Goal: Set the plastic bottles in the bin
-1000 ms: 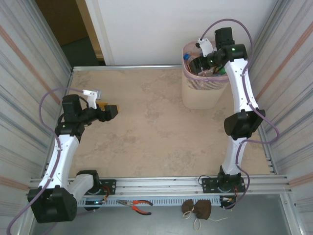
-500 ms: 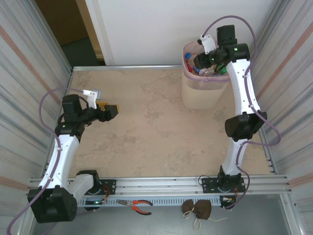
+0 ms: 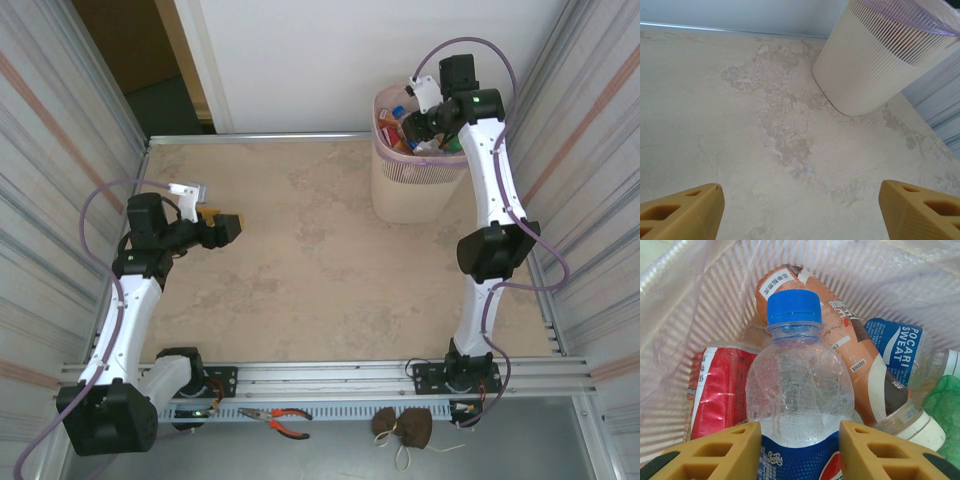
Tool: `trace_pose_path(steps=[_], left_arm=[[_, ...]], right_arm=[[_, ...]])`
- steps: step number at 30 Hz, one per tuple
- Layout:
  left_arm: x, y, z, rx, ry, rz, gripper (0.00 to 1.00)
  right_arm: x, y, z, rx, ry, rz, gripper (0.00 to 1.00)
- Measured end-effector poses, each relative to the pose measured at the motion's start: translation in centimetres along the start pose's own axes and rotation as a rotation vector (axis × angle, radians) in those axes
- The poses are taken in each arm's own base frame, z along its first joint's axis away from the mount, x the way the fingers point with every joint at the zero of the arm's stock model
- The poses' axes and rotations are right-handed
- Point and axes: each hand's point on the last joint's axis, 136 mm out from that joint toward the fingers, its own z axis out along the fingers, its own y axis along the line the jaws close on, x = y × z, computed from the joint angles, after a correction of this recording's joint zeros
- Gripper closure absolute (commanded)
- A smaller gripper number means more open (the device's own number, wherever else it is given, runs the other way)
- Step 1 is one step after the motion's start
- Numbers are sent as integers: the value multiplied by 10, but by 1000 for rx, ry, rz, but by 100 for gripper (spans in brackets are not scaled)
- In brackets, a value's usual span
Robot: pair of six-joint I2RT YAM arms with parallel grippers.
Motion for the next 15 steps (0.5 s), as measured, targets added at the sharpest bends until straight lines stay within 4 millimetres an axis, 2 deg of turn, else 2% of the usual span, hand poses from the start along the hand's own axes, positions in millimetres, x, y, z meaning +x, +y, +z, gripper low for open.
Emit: trace_pose_path(steps=[6,10,15], left_arm=[[0,0,0,0,0,0,19],[0,0,0,0,-1,0,19],[0,-1,-1,1,-2,2,19]], right_arm=[[3,-8,-5,63,30,-3,58],[14,-14,-7,98,78,0,59],[20,-9,-7,71,103,5,59]])
